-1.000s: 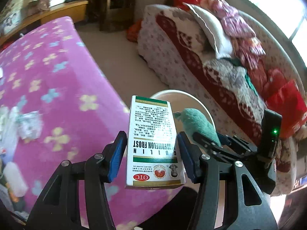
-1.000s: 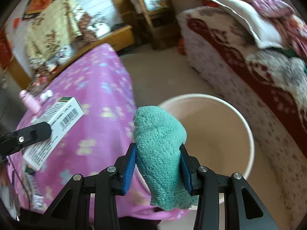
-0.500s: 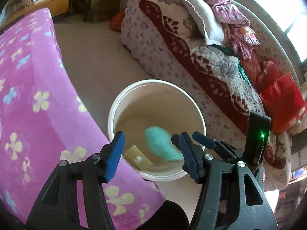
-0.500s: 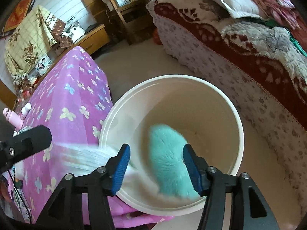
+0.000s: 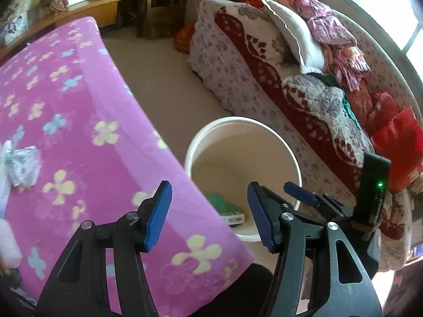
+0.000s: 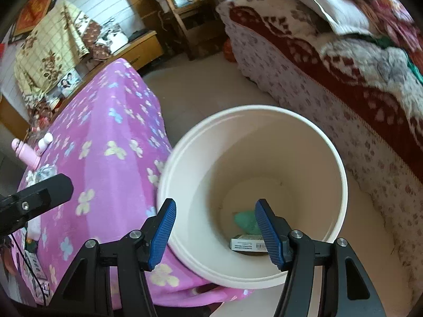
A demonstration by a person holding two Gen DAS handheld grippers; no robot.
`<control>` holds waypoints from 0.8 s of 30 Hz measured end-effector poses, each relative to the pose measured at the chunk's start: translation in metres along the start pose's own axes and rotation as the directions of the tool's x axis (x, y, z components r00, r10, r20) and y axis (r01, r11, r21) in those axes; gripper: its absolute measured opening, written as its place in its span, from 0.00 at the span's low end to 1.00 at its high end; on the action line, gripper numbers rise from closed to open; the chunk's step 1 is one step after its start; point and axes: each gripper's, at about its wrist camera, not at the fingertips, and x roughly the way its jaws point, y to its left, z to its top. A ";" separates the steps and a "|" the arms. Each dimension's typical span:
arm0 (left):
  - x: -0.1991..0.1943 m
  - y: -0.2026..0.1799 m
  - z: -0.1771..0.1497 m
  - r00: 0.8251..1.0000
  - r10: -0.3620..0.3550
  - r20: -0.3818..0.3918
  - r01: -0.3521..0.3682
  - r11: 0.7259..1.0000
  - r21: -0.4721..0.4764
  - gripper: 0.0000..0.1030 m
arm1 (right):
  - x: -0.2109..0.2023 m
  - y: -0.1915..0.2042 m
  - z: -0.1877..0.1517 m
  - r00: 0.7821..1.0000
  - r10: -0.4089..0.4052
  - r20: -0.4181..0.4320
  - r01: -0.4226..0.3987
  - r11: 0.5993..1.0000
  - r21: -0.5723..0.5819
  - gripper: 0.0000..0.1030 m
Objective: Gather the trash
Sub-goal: 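Move both open grippers back over the table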
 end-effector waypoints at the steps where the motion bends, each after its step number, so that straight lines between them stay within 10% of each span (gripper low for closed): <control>1: -0.005 0.003 -0.002 1.000 0.012 0.012 -0.012 1.000 0.001 0.56 | -0.004 0.005 0.000 1.000 0.003 0.008 -0.003 1.000 -0.011 0.59; 24: -0.100 0.120 -0.056 0.972 0.197 0.127 -0.173 0.968 -0.180 0.56 | -0.052 0.146 -0.009 0.992 0.098 0.081 -0.073 0.961 -0.268 0.68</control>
